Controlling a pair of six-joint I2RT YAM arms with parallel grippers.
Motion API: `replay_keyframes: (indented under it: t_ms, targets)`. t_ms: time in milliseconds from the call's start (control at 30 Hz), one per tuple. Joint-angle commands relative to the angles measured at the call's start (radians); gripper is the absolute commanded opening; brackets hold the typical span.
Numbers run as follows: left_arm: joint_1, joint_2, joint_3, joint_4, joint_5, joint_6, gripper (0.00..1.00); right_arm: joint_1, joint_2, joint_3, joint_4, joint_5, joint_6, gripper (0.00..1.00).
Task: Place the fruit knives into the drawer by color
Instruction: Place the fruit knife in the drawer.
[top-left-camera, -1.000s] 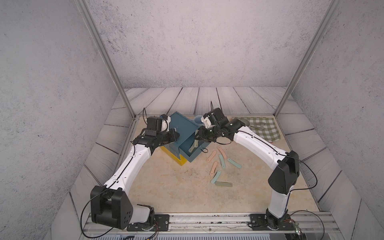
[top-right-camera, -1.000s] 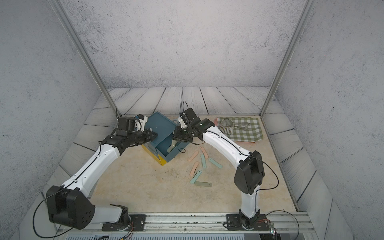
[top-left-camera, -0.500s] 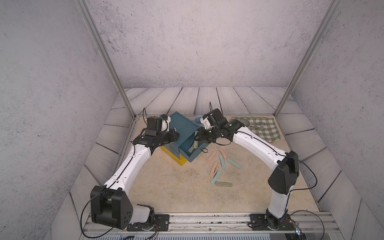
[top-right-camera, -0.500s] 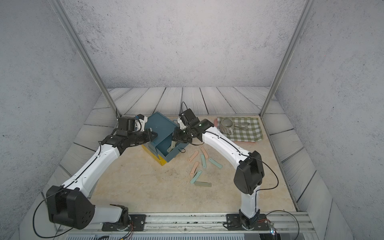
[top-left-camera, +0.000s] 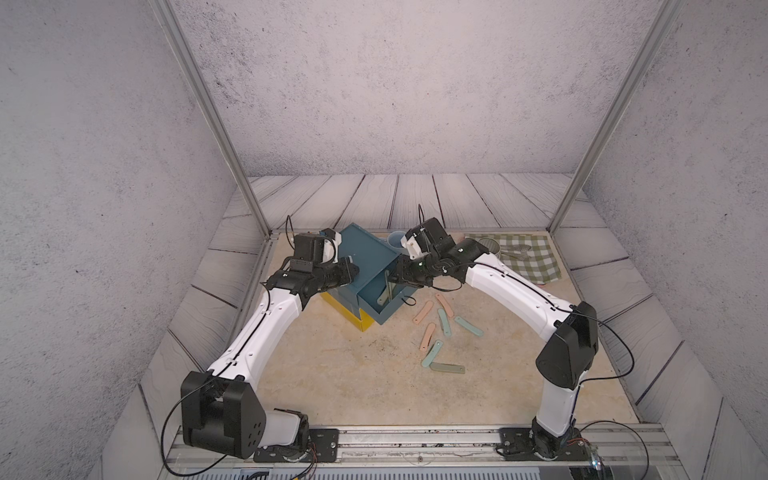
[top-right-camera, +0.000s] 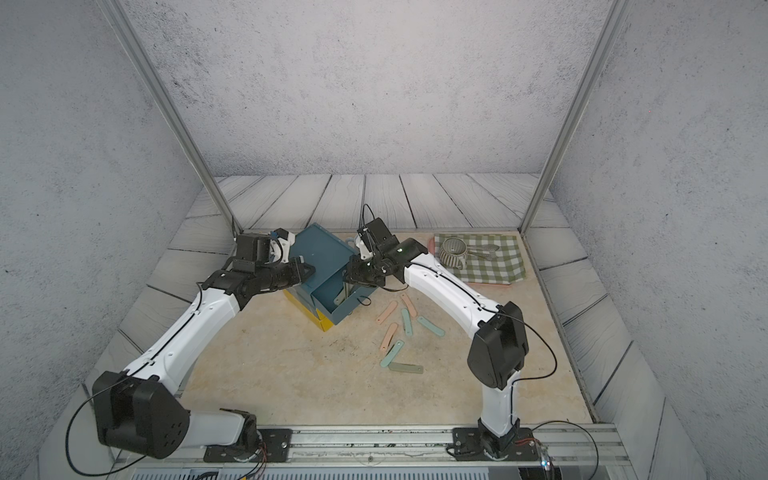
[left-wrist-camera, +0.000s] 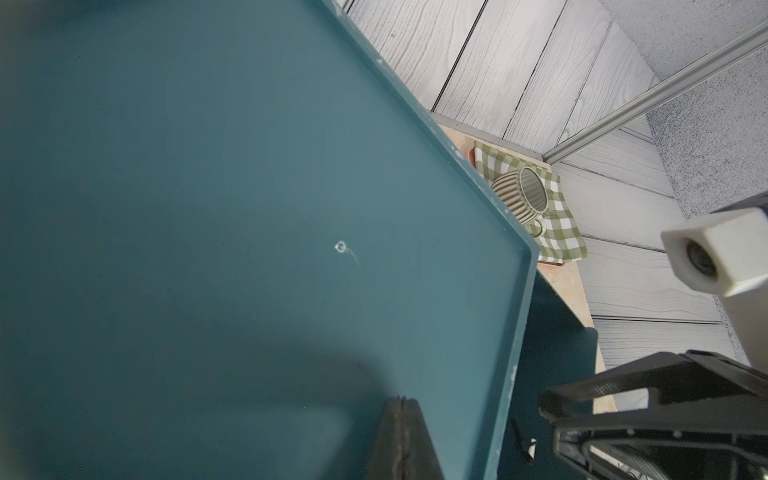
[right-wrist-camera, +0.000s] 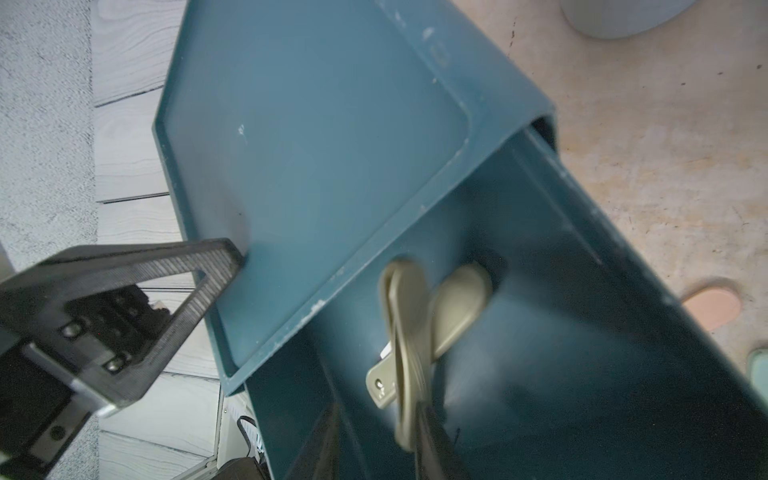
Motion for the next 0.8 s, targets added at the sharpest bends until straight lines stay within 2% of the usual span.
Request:
replay_keyframes:
  t_ms: [0, 233, 533, 633, 767]
  targets:
    - [0.005, 0.018, -0.033, -0.11, -0.031, 0.007, 0.0, 0.007, 0.0, 0.014, -0.015, 0.018, -0.013, 0.35]
    - [0.005, 0.02, -0.03, -0.112, -0.032, 0.007, 0.0, 0.007, -0.026, 0.041, -0.011, 0.021, -0.054, 0.36]
    - [0.005, 0.025, -0.027, -0.11, -0.029, 0.006, 0.0, 0.008, -0.164, -0.001, -0.035, 0.054, -0.155, 0.25]
    - [0.005, 0.024, -0.028, -0.112, -0.032, 0.006, 0.0, 0.007, -0.224, -0.044, -0.056, 0.094, -0.183, 0.25]
    - [0.005, 0.017, -0.029, -0.115, -0.033, 0.007, 0.0, 0.007, -0.312, -0.122, -0.121, 0.189, -0.215, 0.3]
